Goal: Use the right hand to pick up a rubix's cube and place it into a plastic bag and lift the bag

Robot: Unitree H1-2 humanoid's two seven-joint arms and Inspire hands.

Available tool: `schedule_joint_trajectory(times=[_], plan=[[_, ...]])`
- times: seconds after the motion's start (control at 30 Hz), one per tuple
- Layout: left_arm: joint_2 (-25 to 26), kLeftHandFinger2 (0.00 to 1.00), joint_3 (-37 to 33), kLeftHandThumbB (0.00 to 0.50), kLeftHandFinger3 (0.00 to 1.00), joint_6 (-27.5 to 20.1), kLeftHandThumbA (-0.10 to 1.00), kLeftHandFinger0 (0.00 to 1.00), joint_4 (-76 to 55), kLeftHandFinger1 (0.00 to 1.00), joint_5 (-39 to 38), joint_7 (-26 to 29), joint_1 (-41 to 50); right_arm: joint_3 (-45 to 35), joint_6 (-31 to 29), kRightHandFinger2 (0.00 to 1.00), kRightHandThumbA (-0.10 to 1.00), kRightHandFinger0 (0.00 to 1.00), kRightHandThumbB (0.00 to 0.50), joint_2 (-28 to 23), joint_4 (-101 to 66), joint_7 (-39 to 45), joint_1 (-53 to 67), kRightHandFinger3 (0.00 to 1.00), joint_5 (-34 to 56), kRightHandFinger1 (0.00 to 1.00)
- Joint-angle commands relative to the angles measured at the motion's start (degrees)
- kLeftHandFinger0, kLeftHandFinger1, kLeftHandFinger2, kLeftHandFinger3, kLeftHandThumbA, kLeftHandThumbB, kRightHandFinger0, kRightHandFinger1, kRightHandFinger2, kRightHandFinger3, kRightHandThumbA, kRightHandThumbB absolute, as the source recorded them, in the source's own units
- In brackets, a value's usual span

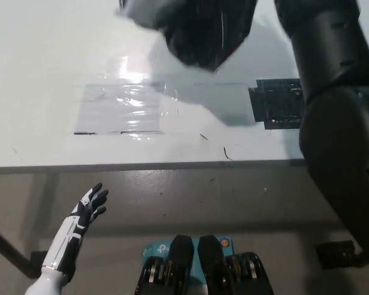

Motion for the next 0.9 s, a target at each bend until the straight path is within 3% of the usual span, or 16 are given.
schedule_joint_trajectory(times=[0.0, 0.07, 0.13, 0.3, 0.37, 0.47, 0.53, 0.57, 0.6, 0.63, 0.67, 0.7, 0.73, 0.77, 0.83, 0.87], plan=[[0.59, 1.0, -0.25, 0.114, 1.0, 0.53, 1.0, 0.99, -2.41, 1.0, 1.21, -0.07, -0.54, 0.44, -3.32, 0.69, -0.1, 0.0, 0.064, 1.01, 2.34, 1.42, -0.48, 1.0, 0.13, 0.06], [0.5, 1.0, -0.2, 0.103, 1.0, 0.12, 1.0, 0.98, -2.32, 1.0, 1.28, -0.03, -0.49, 1.65, -4.23, 0.7, -0.1, 0.0, 0.036, 1.73, 4.07, 3.08, 1.25, 1.0, -0.99, 0.05], [0.44, 1.0, -0.28, 0.103, 1.0, 0.18, 1.0, 0.98, -2.43, 1.0, 1.54, 0.02, -0.44, 1.85, -5.12, 0.75, -0.1, 0.0, 0.07, 2.31, 4.97, 3.2, 2.15, 1.0, -1.26, 0.08], [0.55, 1.0, -0.23, 0.095, 1.0, -0.13, 1.0, 0.98, -1.94, 1.0, 1.31, -0.27, -0.83, 1.75, -6.97, 0.7, -0.1, 0.0, 0.083, 4.16, 7.57, 2.15, 3.44, 1.0, -1.13, 0.09], [0.71, 1.0, -0.29, 0.079, 1.0, -0.43, 1.0, 0.98, -1.93, 1.0, 1.74, -0.26, -0.93, 1.27, -6.74, 0.62, -0.1, 0.0, 0.125, 4.53, 8.05, 3.26, 3.56, 1.0, -0.37, 0.06], [0.66, 1.0, -0.21, 0.084, 1.0, -0.23, 1.0, 0.98, -1.81, 1.0, 1.62, -0.31, -1.1, 1.45, -6.7, 0.67, -0.1, 0.0, 0.122, 4.76, 8.26, 4.56, 3.78, 1.0, -0.31, 0.06], [0.62, 1.0, -0.13, 0.085, 1.0, -0.72, 1.0, 0.98, -1.38, 1.0, 1.23, -0.43, -1.21, 3.28, -5.92, 0.69, -0.1, 0.0, 0.151, 4.28, 8.33, 5.48, 3.96, 1.0, -2.08, 0.08], [0.58, 1.0, -0.12, 0.086, 1.0, -0.63, 1.0, 0.98, -1.45, 1.0, 1.29, -0.37, -1.18, 4.78, -5.54, 0.68, -0.1, 0.0, 0.193, 3.92, 8.56, 5.05, 3.89, 1.0, -3.57, 0.09], [0.58, 1.0, -0.13, 0.086, 1.0, -0.49, 1.0, 0.98, -1.61, 1.0, 1.35, -0.35, -1.14, 7.24, -5.34, 0.84, -0.1, 0.09, 0.237, 3.54, 8.63, 4.69, 3.91, 0.94, -6.03, 0.24], [0.76, 1.0, -0.1, 0.086, 1.0, -0.38, 1.0, 0.98, -1.83, 1.0, 1.54, -0.34, -1.09, 12.01, -5.49, 1.0, 0.0, 0.38, 0.256, 2.99, 8.61, 4.64, 4.11, 0.85, -10.58, 0.57], [0.85, 1.0, -0.07, 0.086, 1.0, -0.37, 1.0, 0.98, -1.88, 1.0, 1.6, -0.35, -1.04, 13.78, -5.63, 0.95, 0.04, 0.48, 0.265, 2.85, 8.58, 4.67, 4.22, 0.8, -11.58, 0.61], [0.91, 1.0, -0.12, 0.087, 1.0, -0.2, 1.0, 0.98, -1.88, 1.0, 1.57, -0.46, -1.04, 18.57, -4.65, 1.0, 0.41, 1.0, 0.283, 1.89, 8.56, 7.85, 4.36, 1.0, -15.02, 1.0], [0.92, 1.0, -0.17, 0.086, 1.0, -0.1, 1.0, 0.98, -1.89, 1.0, 1.5, -0.55, -1.04, 23.28, -4.2, 1.0, 0.5, 1.0, 0.303, 0.97, 8.5, 9.86, 4.42, 1.0, -18.68, 1.0], [0.91, 1.0, -0.19, 0.086, 1.0, -0.1, 1.0, 0.98, -1.89, 1.0, 1.48, -0.57, -1.05, 24.96, -4.31, 1.0, 0.5, 1.0, 0.303, 0.7, 8.46, 10.01, 4.43, 1.0, -19.83, 1.0], [0.8, 1.0, -0.19, 0.091, 1.0, 0.13, 1.0, 0.99, -1.79, 1.0, 1.31, -0.59, -1.05, 33.11, -3.74, 1.0, 0.63, 1.0, 0.4, -0.7, 7.16, 9.86, 4.25, 1.0, -26.19, 1.0], [0.75, 1.0, -0.17, 0.091, 1.0, 0.18, 1.0, 0.99, -1.74, 1.0, 1.45, -0.46, -1.02, 36.35, -2.74, 1.0, 0.64, 1.0, 0.404, -1.36, 6.42, 9.85, 3.91, 1.0, -28.45, 1.0]])
